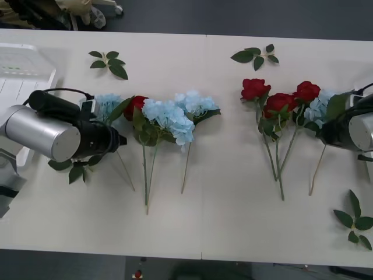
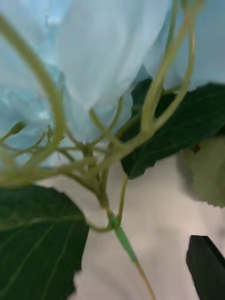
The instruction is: Put the red flowers into the right box and the blue flowers into the left box
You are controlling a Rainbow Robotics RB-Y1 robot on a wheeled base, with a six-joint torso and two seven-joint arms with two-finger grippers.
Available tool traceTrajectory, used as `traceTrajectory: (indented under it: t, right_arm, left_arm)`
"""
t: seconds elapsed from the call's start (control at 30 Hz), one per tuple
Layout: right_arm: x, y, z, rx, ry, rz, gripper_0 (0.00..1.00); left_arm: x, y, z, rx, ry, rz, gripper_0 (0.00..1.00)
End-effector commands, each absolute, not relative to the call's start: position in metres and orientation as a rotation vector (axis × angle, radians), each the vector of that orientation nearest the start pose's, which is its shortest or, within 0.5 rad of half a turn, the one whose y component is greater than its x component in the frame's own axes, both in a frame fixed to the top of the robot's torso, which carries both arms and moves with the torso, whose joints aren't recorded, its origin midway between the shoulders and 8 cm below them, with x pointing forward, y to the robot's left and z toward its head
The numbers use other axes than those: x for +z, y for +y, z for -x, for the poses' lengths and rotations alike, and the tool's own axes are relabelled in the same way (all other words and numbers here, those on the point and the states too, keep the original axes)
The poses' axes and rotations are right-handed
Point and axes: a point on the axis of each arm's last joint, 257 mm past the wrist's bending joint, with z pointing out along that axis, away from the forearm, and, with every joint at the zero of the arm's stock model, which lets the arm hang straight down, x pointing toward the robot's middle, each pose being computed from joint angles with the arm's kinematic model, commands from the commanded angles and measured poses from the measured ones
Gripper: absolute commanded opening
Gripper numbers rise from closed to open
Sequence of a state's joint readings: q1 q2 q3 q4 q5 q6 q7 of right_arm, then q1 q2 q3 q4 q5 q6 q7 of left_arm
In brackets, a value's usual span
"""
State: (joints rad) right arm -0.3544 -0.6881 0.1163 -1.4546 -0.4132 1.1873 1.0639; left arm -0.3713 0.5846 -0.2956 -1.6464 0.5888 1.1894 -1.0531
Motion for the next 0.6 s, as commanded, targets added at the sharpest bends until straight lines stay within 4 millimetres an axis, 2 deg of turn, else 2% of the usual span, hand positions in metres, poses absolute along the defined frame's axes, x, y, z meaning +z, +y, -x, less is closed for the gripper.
traceTrajectory:
  t: [0.03,0.13,0.23,0.33,0.6]
  right_arm:
    - [-0.274,-0.436,-0.539,-0.199,2.432,-0.431,0.93]
    - [-0.276,-0.435,-0.545,-0.188,2.43,-0.441,0.93]
    - [-0.28,-0.434,-0.549,-0.181,2.429,-0.448,0.93]
    - [-0.284,-0.436,-0.553,-0.196,2.435,-0.441,0.93]
    - [-0.297,-0.439,-0.562,-0.205,2.442,-0.45,0.93]
  left_arm:
    - [-0.287,0.219,-0.523,-0.233,2.502,0.038,0.47]
    - [-0.288,0.218,-0.523,-0.225,2.503,0.022,0.2]
    - [-0.289,0.218,-0.523,-0.211,2.502,0.012,0.06]
    - [-0.289,0.22,-0.524,-0.2,2.499,0.011,0.01]
    - [-0.287,0.231,-0.528,-0.143,2.486,0.001,0.0]
